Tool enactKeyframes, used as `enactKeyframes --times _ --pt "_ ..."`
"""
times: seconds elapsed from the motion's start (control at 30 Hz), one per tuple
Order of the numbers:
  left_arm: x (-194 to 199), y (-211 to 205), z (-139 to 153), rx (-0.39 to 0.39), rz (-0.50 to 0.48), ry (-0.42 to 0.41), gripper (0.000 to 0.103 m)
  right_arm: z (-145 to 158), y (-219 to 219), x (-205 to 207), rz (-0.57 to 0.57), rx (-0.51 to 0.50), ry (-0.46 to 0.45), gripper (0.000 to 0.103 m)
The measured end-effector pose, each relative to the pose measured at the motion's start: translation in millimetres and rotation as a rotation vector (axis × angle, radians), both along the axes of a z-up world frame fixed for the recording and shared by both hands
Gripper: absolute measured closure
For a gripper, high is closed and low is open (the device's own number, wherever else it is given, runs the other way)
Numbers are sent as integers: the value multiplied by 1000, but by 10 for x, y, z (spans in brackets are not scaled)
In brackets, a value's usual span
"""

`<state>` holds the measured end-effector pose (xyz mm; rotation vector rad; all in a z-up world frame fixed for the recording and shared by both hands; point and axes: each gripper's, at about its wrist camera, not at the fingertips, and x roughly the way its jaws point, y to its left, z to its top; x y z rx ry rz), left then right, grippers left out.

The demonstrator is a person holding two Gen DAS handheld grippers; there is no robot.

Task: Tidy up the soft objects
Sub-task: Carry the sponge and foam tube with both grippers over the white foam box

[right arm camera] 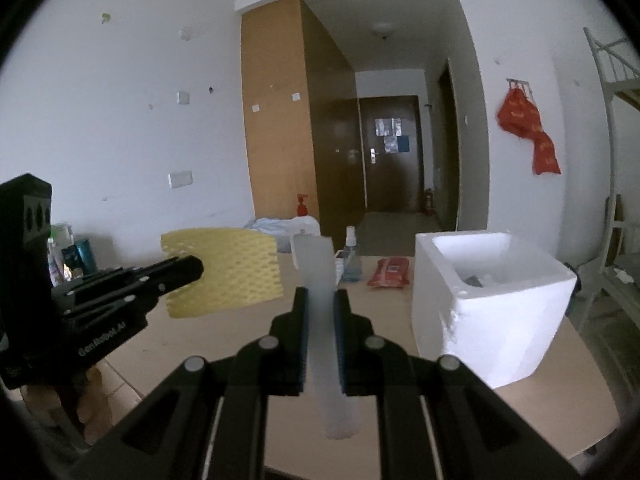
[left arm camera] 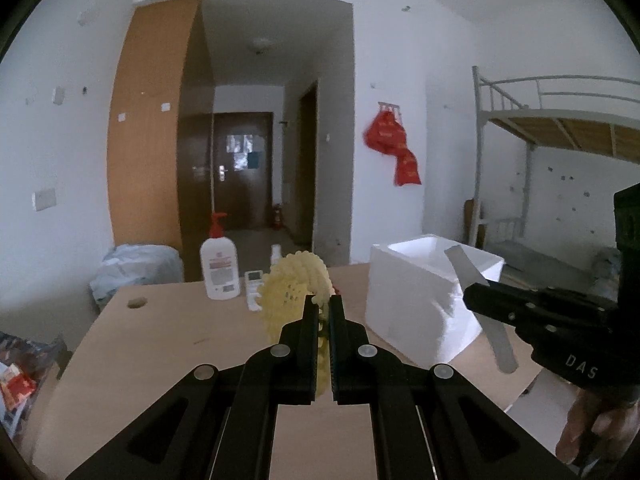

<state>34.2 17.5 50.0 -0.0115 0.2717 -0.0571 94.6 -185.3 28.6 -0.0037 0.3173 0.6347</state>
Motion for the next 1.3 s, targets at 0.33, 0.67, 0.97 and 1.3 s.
enactKeyframes --times 0.33,0.67,0.97,1.3 --pt "118 -501 12 11 -154 10 98 -21 -487 -52 -155 15 5 88" --pt "230 -1073 32 16 -322 16 98 -23 -893 -164 -299 14 -1 88" --pt "281 -1140 6 22 -330 23 98 3 -807 -151 -442 -54 -50 88" --pt "302 -1115 5 18 -319 22 98 -2 -726 -147 -508 -110 -91 88"
